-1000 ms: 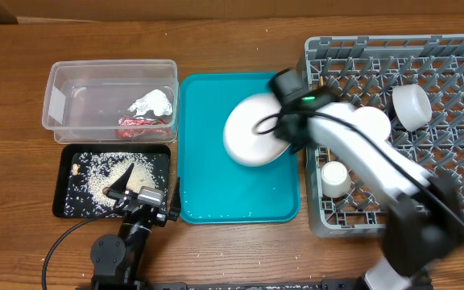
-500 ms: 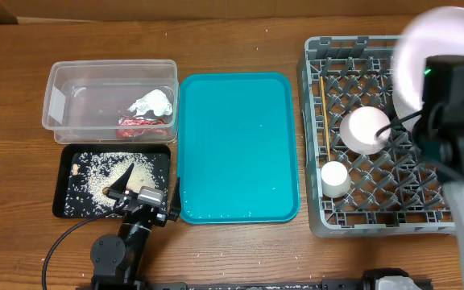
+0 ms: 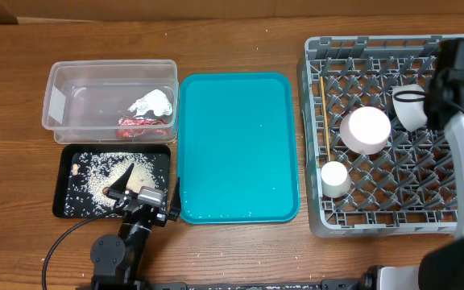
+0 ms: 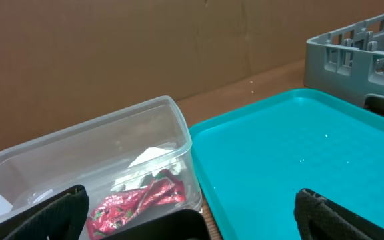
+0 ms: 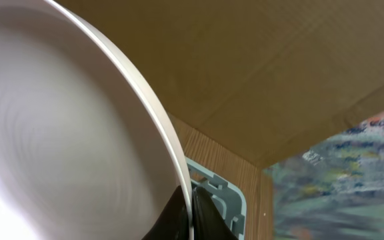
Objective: Sort waste into correct bins and load items into the dishwasher
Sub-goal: 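Lift the white plate and stand it upright in the dish rack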
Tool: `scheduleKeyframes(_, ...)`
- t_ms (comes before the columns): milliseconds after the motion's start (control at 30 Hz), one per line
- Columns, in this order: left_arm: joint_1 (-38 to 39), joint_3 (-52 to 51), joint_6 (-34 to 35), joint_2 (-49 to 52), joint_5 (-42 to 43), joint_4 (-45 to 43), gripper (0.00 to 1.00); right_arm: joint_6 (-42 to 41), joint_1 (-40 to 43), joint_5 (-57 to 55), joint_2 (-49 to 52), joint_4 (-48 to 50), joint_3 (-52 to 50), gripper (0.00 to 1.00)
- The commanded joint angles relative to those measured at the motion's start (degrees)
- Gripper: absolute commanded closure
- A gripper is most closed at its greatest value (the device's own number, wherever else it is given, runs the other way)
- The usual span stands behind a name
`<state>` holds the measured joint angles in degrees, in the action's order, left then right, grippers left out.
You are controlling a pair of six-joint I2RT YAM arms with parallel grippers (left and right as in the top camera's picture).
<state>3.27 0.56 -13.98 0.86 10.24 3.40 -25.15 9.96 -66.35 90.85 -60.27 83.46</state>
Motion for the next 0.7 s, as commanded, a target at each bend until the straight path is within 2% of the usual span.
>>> scheduleKeyframes(0,-0.4,-0.3,-0.9,-0.6,-0.2,-0.1,0.00,3.7,-2.6,-5.2,3.0,1.7,-0.3,0.96)
scheduleKeyframes(233,-0.3,-0.3,-0.9,-0.6,-0.2,-0.1,0.00,4.4,-9.1,-9.3,10.1,2.1,-0.3,0.96)
scheduleKeyframes(433,-0.4,-0.3,-0.9,-0.6,-0.2,-0.1,0.00,4.4,-13.6,-10.1,12.4,1.7,-0.3,0.96)
scheduleKeyframes(533,-0.4,-0.3,-0.9,-0.6,-0.2,-0.1,0.00,4.4,-14.8,-10.1,12.4,1.2,-0.3,0.86)
scheduleKeyframes(667,-0.4,-0.3,-0.9,-0.6,-0.2,-0.1,0.00,4.4,-15.8,-6.4,12.3,-0.5,-0.3,0.78)
